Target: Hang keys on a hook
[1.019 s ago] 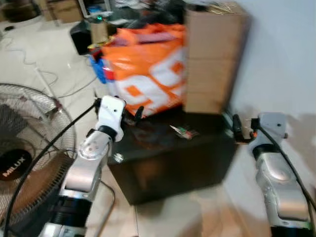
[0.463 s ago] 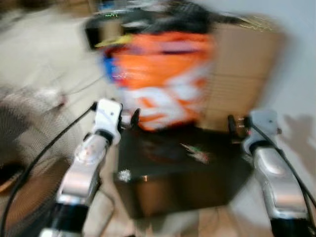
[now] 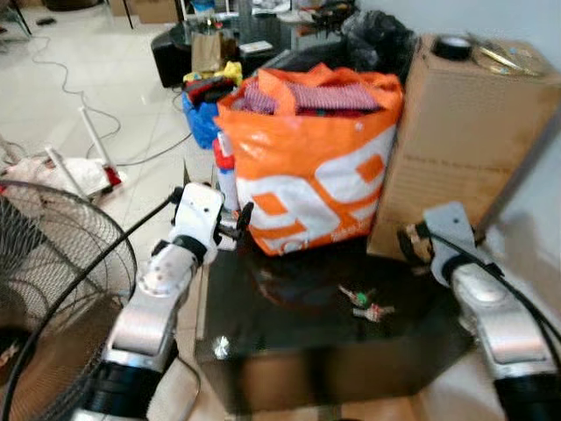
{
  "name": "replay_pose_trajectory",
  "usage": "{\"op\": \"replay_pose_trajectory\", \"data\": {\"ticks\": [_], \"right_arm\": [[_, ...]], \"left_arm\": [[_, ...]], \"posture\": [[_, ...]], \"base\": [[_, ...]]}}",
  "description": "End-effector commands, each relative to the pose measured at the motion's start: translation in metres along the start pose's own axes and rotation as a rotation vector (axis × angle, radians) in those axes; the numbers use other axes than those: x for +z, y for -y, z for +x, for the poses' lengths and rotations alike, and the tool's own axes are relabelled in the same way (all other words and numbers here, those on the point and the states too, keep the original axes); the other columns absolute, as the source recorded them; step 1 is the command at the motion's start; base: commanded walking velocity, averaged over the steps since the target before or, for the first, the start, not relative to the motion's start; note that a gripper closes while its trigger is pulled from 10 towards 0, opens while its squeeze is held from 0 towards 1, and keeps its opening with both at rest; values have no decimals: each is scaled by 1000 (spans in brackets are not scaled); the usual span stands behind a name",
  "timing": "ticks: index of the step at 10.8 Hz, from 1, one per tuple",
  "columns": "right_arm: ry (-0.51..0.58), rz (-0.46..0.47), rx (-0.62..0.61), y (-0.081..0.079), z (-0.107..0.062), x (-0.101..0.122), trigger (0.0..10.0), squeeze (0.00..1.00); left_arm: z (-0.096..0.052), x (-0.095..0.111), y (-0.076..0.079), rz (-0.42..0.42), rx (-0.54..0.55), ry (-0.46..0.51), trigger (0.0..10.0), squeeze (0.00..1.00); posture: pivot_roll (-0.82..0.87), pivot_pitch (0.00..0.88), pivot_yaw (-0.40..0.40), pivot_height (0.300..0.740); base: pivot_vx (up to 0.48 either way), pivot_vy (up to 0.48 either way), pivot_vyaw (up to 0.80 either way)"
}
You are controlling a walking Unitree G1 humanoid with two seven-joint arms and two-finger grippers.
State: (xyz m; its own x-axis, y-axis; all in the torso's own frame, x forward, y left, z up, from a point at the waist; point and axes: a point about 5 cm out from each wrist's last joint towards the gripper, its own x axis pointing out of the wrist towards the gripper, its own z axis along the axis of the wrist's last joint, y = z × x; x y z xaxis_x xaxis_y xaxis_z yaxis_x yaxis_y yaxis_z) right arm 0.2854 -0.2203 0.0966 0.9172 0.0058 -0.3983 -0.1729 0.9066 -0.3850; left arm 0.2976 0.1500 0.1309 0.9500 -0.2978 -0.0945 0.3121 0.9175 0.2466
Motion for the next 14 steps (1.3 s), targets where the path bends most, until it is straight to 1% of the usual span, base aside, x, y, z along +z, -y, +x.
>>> {"op": "replay_pose_trajectory", "data": {"ticks": [1,2,3,4,5,6,7,8,9,10,11,12,13,14], "right_arm": [[-53,-39,67,-5,1,-5,10000,0],[-87,-77,100,-3,1,-9,10000,0],[-118,-87,193,-8,1,-13,10000,0],[-132,-79,259,-14,3,-16,10000,0],[-150,-64,296,-19,7,-19,10000,0],[-182,-56,347,-26,13,-27,10000,0],[-215,-76,394,-30,15,-33,10000,0],[-272,-68,453,-36,17,-43,10000,0],[-299,-72,462,-37,18,-49,10000,0],[-331,-55,469,-39,22,-57,10000,0],[-344,20,474,-43,27,-60,10000,0],[-344,65,468,-44,29,-60,10000,0],[-356,75,461,-44,31,-62,10000,0],[-353,83,457,-43,33,-62,10000,0]], "left_arm": [[-1,-7,-2,16,-37,-40,10000,0],[0,-12,1,31,-103,-71,10000,0],[0,-21,6,52,-206,-129,10000,0],[-3,-33,11,74,-322,-216,10000,0],[-3,-38,12,93,-390,-244,10000,0],[-1,-41,17,71,-483,-271,10000,0],[-1,-45,24,65,-576,-290,10000,0],[-1,-54,34,60,-671,-349,10000,0],[0,-55,38,43,-706,-356,10000,0],[4,-53,44,18,-761,-356,10000,0],[7,-53,51,-37,-833,-372,10000,0],[8,-53,55,-65,-853,-383,10000,0],[13,-56,62,-62,-871,-403,10000,0],[17,-52,65,-55,-883,-382,10000,0]], "posture": [[-100,0,19,740],[-99,0,15,740],[-98,0,11,740],[-106,0,12,740],[-113,0,11,740],[-115,0,10,740],[-120,0,9,740],[-128,0,8,740],[-129,0,9,740],[-127,0,9,740],[-124,0,6,740],[-124,0,5,740],[-126,0,2,740],[-130,0,2,740]], "base": [[0,0,0],[0,0,0],[0,0,0],[0,0,0],[0,0,0],[0,0,0],[0,0,0],[0,0,0],[0,0,0],[0,0,0],[0,0,0],[0,0,0],[0,0,0],[0,0,0]]}}
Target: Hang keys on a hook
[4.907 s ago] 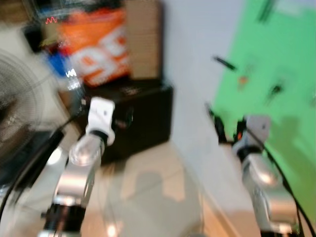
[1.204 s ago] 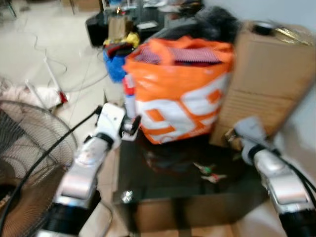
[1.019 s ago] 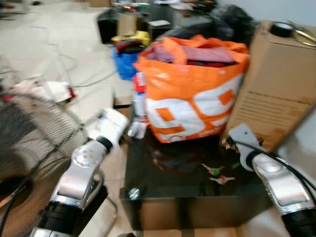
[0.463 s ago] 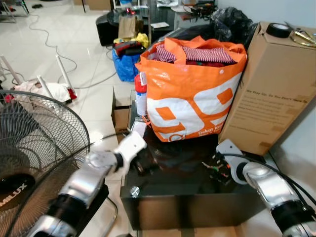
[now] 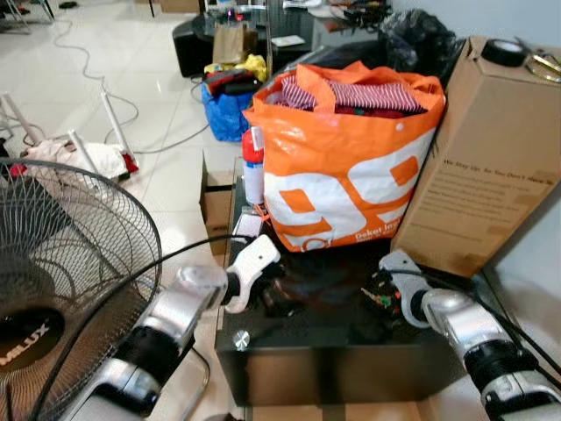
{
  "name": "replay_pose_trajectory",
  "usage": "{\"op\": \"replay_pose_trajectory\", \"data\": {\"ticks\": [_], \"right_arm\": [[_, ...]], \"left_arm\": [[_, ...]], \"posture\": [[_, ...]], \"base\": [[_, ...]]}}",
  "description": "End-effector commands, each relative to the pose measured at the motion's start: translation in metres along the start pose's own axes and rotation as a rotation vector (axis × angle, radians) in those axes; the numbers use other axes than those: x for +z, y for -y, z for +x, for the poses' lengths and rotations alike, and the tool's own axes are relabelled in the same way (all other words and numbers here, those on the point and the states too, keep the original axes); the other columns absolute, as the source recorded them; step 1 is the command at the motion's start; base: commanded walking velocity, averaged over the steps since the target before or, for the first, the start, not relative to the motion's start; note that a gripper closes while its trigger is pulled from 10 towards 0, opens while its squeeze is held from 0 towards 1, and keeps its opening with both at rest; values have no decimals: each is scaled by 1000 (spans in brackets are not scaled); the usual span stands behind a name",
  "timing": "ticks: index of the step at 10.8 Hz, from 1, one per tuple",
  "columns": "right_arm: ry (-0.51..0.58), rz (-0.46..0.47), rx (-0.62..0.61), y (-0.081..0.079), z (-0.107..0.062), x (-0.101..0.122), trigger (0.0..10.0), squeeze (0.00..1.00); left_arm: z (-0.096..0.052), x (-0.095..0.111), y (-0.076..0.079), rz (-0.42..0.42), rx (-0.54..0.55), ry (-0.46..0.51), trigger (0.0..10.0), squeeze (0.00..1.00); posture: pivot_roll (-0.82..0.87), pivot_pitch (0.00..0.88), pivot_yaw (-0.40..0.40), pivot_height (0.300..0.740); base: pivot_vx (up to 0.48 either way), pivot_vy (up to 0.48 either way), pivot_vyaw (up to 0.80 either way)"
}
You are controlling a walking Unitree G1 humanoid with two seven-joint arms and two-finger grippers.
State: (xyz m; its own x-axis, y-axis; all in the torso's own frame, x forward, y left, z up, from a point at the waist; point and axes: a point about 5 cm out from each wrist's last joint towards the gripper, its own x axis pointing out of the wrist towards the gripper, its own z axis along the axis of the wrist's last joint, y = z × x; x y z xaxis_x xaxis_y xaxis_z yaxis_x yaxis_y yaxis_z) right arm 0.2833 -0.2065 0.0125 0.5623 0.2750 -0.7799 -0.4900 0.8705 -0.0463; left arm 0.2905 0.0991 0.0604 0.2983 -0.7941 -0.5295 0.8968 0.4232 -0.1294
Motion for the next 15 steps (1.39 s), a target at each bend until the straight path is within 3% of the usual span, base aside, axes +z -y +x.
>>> {"op": "replay_pose_trajectory", "data": {"ticks": [1,3,6,11,15], "right_arm": [[20,7,-19,6,-1,4,10000,0],[25,1,-37,14,-3,7,10000,0],[86,37,-55,14,-4,10,10000,0],[117,75,-98,12,2,15,10000,0],[30,86,-56,13,3,2,10000,0]], "left_arm": [[3,6,0,39,-21,-7,10000,0],[8,9,0,60,-33,-20,10000,0],[4,8,0,110,-50,-9,10000,0],[-2,3,-3,105,-87,-32,10000,0],[0,-1,-4,82,-96,-83,10000,0]], "posture": [[-133,0,-9,740],[-166,0,-9,740],[-184,0,27,740],[-181,0,61,740],[-159,0,26,740]], "base": [[0,0,0],[0,0,0],[0,0,0],[0,0,0],[0,0,0]]}}
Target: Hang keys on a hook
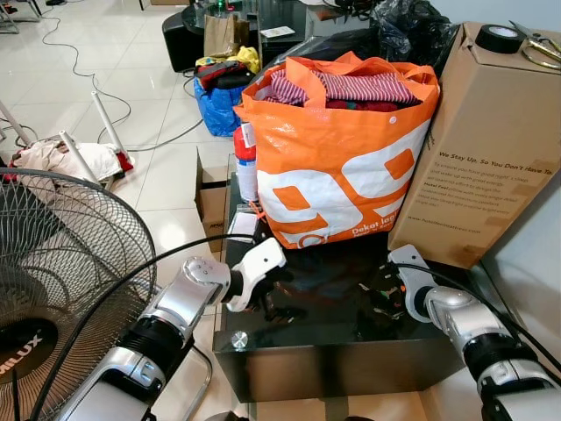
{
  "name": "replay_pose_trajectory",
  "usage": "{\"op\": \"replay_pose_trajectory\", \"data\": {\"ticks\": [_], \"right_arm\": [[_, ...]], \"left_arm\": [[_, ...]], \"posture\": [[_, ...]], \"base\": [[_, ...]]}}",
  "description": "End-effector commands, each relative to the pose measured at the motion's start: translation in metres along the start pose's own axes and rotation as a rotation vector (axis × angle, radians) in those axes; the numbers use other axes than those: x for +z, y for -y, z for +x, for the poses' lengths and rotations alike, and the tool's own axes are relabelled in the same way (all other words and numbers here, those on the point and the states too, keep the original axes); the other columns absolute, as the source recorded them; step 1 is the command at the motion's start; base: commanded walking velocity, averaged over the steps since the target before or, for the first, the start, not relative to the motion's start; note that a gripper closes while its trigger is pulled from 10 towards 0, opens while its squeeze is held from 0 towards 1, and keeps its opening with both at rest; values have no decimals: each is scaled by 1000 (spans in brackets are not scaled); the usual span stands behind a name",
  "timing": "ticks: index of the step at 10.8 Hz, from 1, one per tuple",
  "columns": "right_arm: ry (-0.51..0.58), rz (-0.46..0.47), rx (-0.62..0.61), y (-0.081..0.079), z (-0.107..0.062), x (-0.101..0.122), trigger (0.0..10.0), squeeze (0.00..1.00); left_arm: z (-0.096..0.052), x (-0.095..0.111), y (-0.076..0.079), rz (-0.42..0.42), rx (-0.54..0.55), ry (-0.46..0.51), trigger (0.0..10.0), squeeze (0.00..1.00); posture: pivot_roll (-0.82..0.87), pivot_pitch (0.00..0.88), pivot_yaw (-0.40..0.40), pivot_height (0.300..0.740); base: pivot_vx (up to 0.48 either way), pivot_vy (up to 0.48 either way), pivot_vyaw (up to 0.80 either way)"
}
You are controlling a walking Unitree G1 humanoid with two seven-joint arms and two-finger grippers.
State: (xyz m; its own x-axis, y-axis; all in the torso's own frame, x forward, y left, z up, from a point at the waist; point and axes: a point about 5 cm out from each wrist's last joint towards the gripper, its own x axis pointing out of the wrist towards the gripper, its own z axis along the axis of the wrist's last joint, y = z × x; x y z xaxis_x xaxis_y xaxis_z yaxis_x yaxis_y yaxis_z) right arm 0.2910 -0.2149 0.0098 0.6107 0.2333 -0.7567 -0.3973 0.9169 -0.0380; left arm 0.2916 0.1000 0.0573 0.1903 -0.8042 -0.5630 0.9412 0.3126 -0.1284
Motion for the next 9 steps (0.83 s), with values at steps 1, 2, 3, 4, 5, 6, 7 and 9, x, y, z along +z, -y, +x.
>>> {"op": "replay_pose_trajectory", "data": {"ticks": [1,2,3,4,5,6,7,9], "right_arm": [[-18,7,7,0,0,-2,10000,0],[-31,11,-3,1,1,-5,10000,0],[-67,40,-41,5,1,-14,3333,0],[-81,49,-42,6,0,-17,2627,0],[-93,62,-36,8,-1,-21,2157,0],[-100,66,-24,9,-2,-23,1725,0],[-102,69,-31,10,-3,-24,1373,0],[-115,79,-32,12,-4,-27,0,0]], "left_arm": [[-4,-2,-5,14,17,-47,10000,0],[-6,-3,-6,15,22,-54,10000,0],[-8,-3,-6,15,20,-55,10000,0],[-8,-3,-6,13,18,-56,10000,0],[-6,-2,-5,13,9,-56,10000,0],[-6,-1,-5,15,7,-54,10000,0],[-6,1,-6,20,8,-50,10000,0],[-7,8,-9,27,0,-27,10000,0]], "posture": [[-152,0,23,740],[-149,0,23,740],[-148,0,22,740],[-150,0,23,740],[-150,0,23,740],[-150,0,23,740],[-150,0,23,740],[-144,0,14,740]], "base": [[0,0,0],[0,0,0],[0,0,0],[0,0,0],[0,0,0],[0,0,0],[0,0,0],[0,0,0]]}}
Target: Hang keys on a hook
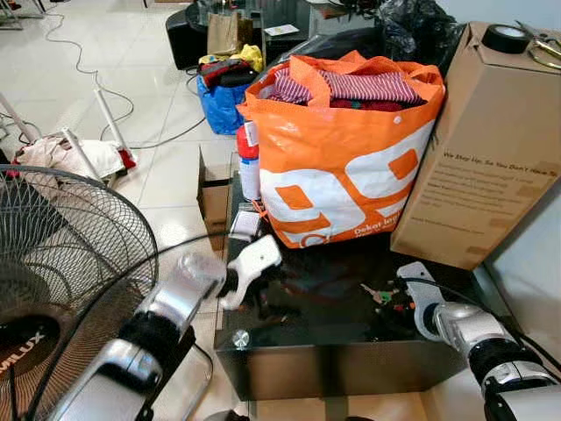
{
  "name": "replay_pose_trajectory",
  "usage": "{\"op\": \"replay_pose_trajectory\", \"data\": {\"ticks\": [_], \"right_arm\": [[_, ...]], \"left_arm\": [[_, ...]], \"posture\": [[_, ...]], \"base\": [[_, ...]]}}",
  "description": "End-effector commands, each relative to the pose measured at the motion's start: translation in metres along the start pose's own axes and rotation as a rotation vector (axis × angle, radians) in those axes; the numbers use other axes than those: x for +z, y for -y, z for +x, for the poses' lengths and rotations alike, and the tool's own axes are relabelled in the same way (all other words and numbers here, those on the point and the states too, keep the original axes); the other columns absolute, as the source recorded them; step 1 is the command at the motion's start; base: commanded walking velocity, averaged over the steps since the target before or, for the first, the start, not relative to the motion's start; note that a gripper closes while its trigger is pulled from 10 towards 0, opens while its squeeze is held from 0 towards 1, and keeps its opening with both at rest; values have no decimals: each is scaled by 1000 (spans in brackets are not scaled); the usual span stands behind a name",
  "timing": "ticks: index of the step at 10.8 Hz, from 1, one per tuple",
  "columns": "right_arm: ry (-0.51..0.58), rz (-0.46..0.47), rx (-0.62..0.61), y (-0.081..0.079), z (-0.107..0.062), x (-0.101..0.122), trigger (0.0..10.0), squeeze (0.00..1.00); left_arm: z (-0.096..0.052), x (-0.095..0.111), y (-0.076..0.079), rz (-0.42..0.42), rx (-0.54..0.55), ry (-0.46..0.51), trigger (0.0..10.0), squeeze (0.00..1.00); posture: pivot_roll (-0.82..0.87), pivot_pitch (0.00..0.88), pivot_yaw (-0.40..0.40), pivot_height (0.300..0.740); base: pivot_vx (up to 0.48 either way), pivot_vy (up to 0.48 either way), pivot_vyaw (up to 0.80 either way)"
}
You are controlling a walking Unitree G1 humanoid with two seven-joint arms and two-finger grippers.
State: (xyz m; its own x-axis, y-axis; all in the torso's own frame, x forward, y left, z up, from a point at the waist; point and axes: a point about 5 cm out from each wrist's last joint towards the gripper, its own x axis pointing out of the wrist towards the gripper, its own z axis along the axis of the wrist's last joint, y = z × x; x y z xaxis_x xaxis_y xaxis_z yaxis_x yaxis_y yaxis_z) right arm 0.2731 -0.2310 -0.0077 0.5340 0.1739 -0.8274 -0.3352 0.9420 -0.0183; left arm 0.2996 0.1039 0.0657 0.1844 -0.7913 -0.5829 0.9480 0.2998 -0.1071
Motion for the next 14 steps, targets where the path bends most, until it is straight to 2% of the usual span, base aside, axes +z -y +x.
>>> {"op": "replay_pose_trajectory", "data": {"ticks": [1,14], "right_arm": [[-20,15,2,6,-3,-1,0,0],[12,25,-47,17,-7,5,0,0]], "left_arm": [[0,3,-1,9,-9,-2,10000,0],[6,4,1,13,-23,-4,10000,0]], "posture": [[-144,0,12,740],[-148,0,3,740]], "base": [[0,0,0],[0,0,0]]}}
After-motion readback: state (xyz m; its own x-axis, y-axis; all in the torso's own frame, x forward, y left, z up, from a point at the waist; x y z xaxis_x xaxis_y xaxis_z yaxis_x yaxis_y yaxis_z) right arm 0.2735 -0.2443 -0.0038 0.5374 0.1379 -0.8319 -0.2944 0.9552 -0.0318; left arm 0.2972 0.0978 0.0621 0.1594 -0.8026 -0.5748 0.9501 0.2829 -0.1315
